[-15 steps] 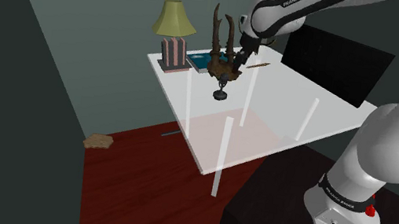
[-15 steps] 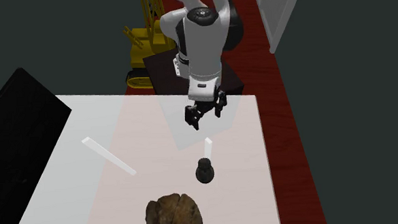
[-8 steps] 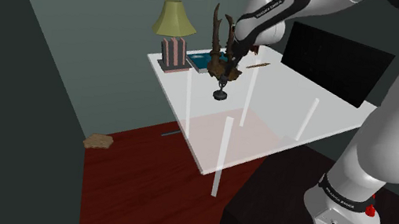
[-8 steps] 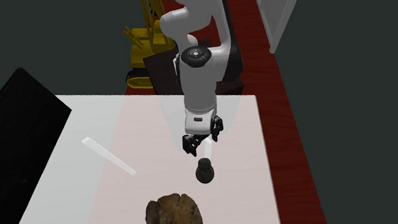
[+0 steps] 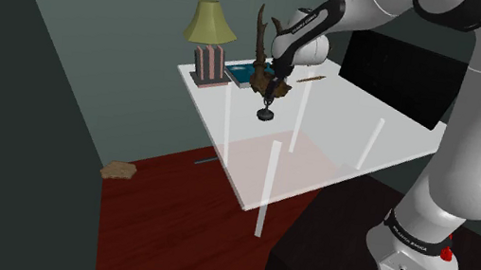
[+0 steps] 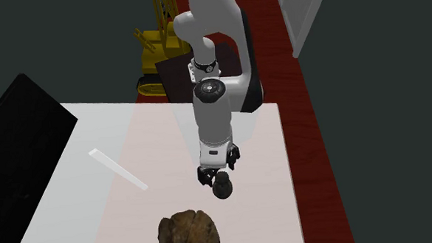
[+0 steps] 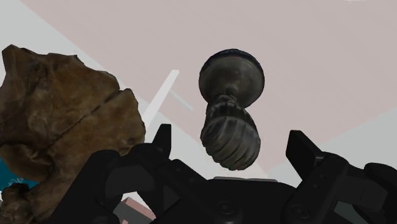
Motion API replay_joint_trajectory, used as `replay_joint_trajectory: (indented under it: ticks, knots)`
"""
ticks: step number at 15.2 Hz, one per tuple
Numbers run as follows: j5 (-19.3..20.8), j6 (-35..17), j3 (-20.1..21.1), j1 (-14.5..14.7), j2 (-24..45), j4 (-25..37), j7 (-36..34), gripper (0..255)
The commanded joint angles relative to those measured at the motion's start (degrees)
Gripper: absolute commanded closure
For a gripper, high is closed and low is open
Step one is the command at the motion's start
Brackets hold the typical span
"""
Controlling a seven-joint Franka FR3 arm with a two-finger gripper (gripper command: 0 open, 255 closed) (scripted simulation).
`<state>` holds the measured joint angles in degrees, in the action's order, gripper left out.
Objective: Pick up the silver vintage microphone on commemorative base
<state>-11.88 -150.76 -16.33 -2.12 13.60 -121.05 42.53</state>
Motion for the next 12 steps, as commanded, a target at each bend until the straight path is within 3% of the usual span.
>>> replay_joint_trajectory:
  ticks: [1,4,5,12]
  knots:
    - [-0.93,-1.30,0.36,-0.35,1.14,-0.20,0.82,0]
    - [-1.58,-2.31,0.69,-0.58,1.98,-0.42,1.33,0]
    - [-1.54,-2.31,0.68,-0.53,1.95,-0.45,1.26,255]
    - [-1.48,-2.33,0.66,-0.49,1.84,-0.56,1.21,255]
